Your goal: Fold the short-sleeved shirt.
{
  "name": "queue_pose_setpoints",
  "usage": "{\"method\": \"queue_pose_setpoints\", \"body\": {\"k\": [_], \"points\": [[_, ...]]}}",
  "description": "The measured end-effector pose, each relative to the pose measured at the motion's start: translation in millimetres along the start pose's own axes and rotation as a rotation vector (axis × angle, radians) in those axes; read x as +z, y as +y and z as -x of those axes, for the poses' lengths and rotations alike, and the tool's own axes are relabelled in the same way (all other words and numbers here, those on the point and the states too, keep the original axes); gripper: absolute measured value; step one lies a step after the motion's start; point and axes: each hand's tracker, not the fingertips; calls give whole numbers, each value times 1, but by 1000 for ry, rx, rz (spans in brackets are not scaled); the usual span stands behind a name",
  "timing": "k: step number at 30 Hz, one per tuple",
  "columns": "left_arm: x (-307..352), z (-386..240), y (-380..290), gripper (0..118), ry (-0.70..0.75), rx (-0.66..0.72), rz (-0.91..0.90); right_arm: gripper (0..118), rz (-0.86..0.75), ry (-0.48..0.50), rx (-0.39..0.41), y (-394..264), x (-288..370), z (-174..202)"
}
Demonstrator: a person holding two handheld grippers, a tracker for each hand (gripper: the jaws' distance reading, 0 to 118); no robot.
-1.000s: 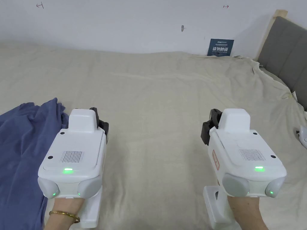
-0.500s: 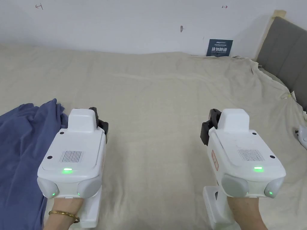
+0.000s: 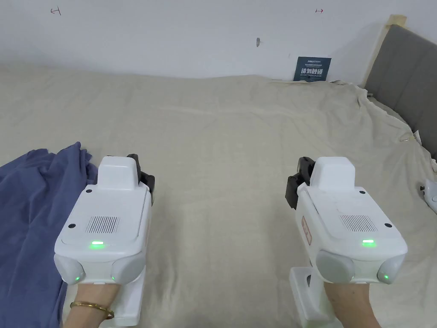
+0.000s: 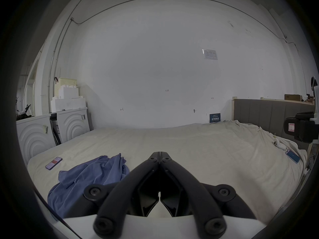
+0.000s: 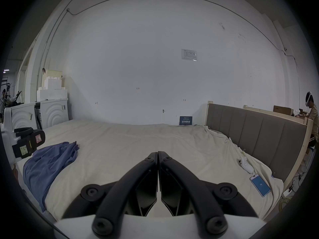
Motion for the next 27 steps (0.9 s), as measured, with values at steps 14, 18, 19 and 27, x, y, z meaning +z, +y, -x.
{"method": "queue_pose_setpoints", "body": {"k": [14, 18, 19, 27], "points": [[9, 29, -1, 0, 64, 12, 0, 0, -8, 66, 18, 9, -4, 35], [16, 54, -3, 0, 130, 25, 7, 0, -7, 132, 26, 13, -9, 62], [19, 62, -4, 0, 148, 29, 10, 0, -8, 149, 30, 13, -10, 69], [42, 116, -9, 0, 288, 39, 16, 0, -12, 293, 45, 18, -20, 128]]}}
